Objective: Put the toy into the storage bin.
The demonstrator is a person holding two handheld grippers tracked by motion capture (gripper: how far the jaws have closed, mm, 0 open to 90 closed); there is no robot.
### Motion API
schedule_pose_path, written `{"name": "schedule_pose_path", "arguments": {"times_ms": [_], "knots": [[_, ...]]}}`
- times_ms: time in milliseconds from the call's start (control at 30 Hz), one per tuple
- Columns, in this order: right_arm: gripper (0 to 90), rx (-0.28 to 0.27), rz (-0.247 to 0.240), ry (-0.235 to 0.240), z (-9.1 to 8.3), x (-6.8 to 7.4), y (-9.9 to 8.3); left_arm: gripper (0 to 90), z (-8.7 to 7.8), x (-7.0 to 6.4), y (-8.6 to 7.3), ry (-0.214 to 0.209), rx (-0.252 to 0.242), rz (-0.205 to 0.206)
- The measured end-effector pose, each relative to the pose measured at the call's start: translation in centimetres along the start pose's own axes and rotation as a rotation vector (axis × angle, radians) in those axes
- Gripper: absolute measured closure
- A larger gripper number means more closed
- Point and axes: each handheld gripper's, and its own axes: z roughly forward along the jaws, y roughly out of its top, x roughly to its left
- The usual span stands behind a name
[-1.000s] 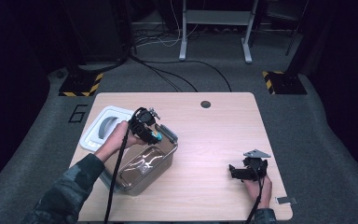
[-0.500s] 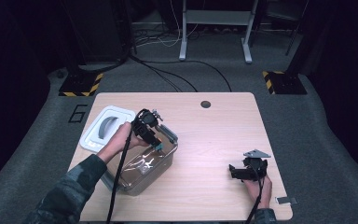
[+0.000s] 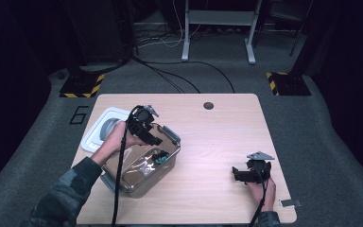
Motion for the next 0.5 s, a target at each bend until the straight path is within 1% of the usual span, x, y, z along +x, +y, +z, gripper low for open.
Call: {"name": "schedule_pose_path", "arguments": {"times_ms": [33, 133, 167, 200, 233, 267, 300, 333, 367, 433, 467, 500], "knots": [[2.5, 0.0, 0.0, 0.0, 0.0, 0.0, 0.0, 19.2, -0.7, 0.3, -0.3, 0.004, -0.022, -0.01], [2.5, 0.0, 0.001, 0.0, 0.0, 0.0, 0.0, 16.0, -1.9, 0.9, -0.9, 0.018, -0.055, -0.024], [2.5, 0.0, 0.0, 0.0, 0.0, 0.0, 0.0, 15.3, -1.9, 0.9, -0.9, 0.018, -0.055, -0.024], [2.5, 0.0, 0.001, 0.0, 0.0, 0.0, 0.0, 15.0, -2.6, 1.2, -1.3, 0.028, -0.083, -0.048], [2.5, 0.0, 0.001, 0.0, 0.0, 0.0, 0.0, 14.6, -2.6, 1.2, -1.3, 0.028, -0.083, -0.048], [2.5, 0.0, 0.002, -0.001, 0.0, 0.0, 0.0, 14.3, -3.4, 1.7, -1.7, 0.039, -0.102, -0.058], [2.5, 0.0, 0.002, -0.001, 0.0, 0.0, 0.0, 13.9, -3.4, 1.7, -1.7, 0.039, -0.102, -0.058], [2.5, -0.001, 0.002, -0.001, 0.0, 0.0, 0.0, 13.4, -4.3, 2.1, -2.2, 0.048, -0.121, -0.075], [2.5, -0.001, 0.002, -0.001, 0.0, 0.0, 0.0, 13.1, -4.3, 2.1, -2.2, 0.048, -0.121, -0.075], [2.5, 0.0, 0.001, 0.0, 0.0, 0.0, 0.0, 12.2, -5.2, 2.8, -3.0, 0.075, -0.148, -0.092], [2.5, 0.0, 0.001, 0.0, 0.0, 0.0, 0.0, 12.1, -5.4, 3.0, -3.2, 0.088, -0.159, -0.092], [2.5, 0.0, 0.002, -0.001, 0.0, 0.0, 0.0, 11.8, -5.4, 3.0, -3.2, 0.088, -0.159, -0.092]]}}
